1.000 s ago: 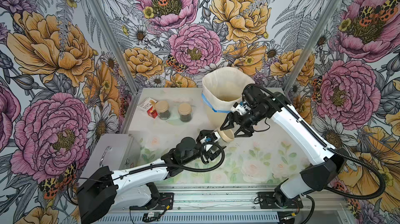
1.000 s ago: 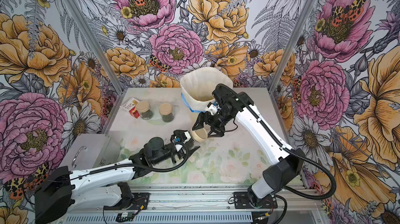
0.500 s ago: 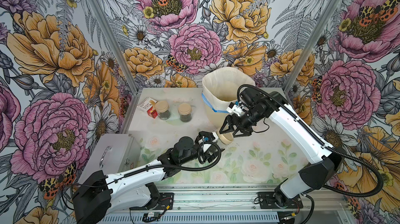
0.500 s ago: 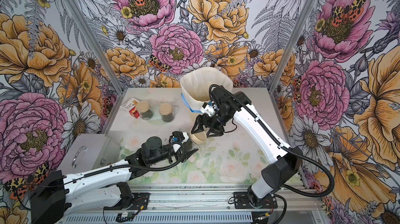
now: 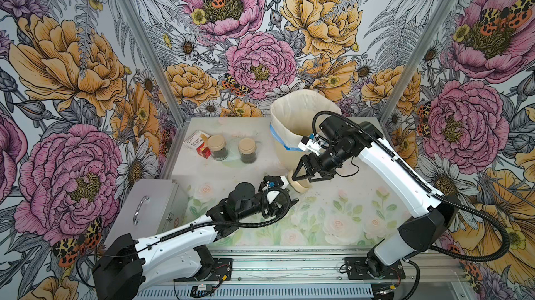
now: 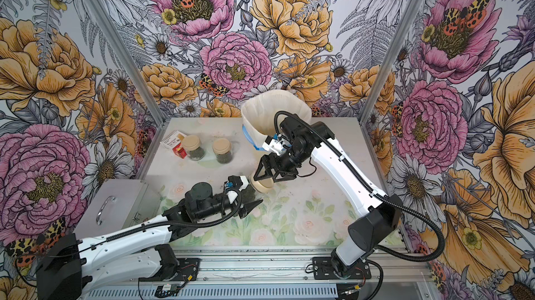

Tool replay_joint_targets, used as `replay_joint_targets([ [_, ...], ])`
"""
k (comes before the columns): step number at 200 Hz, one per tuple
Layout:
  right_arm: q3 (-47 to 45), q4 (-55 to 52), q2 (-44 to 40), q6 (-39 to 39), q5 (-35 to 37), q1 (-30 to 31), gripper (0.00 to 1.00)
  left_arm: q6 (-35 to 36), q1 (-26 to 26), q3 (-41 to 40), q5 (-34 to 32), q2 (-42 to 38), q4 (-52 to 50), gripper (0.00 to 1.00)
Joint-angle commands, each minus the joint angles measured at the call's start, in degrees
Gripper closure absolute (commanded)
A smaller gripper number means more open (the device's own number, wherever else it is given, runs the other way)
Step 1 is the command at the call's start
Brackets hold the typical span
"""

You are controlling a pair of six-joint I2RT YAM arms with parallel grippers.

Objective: Empty moldy tea leaves from jars
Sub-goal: Unscrew the lid from the jar.

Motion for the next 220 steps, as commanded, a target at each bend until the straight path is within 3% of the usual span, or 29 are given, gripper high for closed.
replay_joint_targets([
  [1, -0.56, 0.82, -0.75, -3.62, 3.23, -0.28, 0.16, -1.43, 1.03, 2.18, 3.44, -4.26, 10.56, 0.49],
  [79, -0.77, 1.41, -2.55, -8.23, 3.61, -0.79, 0.17, -3.54, 2.02, 1.45, 5.43, -6.35, 11.04, 0.5],
  [185, -2.4, 5.22, -3.49, -8.71, -0.09, -1.73, 0.18, -3.92, 2.08, 1.83, 5.87, -5.34, 12.56, 0.52],
  [200, -2.41, 5.72, -3.57, -7.21, -1.61, -2.83, 0.15, -3.81, 2.06, 1.88, 5.74, -4.98, 12.58, 0.52],
  [220, -1.76, 5.73, -4.39, -4.31, -2.36, -4.65, 0.01, -3.28, 2.1, 1.78, 5.28, -4.98, 12.58, 0.52],
])
